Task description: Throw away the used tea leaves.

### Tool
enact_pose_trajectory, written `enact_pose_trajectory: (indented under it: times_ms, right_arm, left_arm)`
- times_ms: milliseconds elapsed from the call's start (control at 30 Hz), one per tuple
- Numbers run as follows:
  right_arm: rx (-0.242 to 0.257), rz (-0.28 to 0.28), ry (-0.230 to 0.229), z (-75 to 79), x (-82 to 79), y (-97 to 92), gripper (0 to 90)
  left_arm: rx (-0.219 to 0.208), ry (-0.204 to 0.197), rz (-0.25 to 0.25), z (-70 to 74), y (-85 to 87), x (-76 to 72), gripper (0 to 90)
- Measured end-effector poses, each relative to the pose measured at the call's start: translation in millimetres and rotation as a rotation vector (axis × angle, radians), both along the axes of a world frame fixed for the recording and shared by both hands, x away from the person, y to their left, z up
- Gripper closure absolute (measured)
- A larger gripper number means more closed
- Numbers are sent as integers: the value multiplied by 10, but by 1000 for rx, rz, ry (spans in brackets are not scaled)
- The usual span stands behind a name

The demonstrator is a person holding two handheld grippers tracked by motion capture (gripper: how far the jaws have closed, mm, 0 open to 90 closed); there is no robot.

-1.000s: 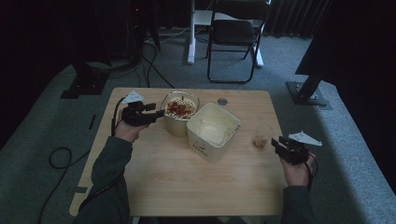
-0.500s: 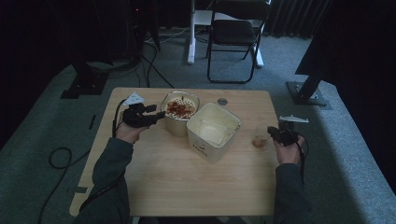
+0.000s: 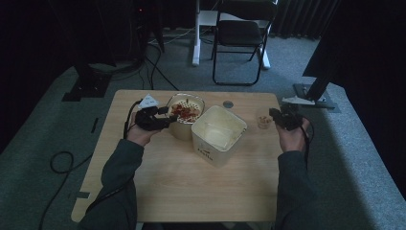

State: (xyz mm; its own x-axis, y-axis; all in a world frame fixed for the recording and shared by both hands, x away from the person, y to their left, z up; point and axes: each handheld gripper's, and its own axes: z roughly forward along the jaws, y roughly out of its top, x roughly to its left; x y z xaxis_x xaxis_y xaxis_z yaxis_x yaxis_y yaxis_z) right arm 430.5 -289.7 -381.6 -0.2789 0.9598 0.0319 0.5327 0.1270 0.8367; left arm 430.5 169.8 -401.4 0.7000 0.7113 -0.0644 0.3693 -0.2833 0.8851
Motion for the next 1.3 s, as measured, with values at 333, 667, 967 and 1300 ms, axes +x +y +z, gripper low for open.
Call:
enact_pose_trajectory:
  times_ms: [333, 667, 967, 1300]
  right_arm:
    - [-21, 102, -78, 712, 119, 500, 855]
    - [-24, 241, -101, 1019, 173, 1115, 855]
    - [44, 353, -71, 1101, 202, 1511, 855]
    - [60, 424, -25, 1055, 225, 1785, 854]
  left_arm:
    - [37, -49, -29, 31, -328, 24, 288]
    - [40, -125, -62, 89, -625, 57, 237]
    - [38, -171, -64, 118, -789, 135, 237]
    - [24, -212, -78, 103, -991, 242, 222]
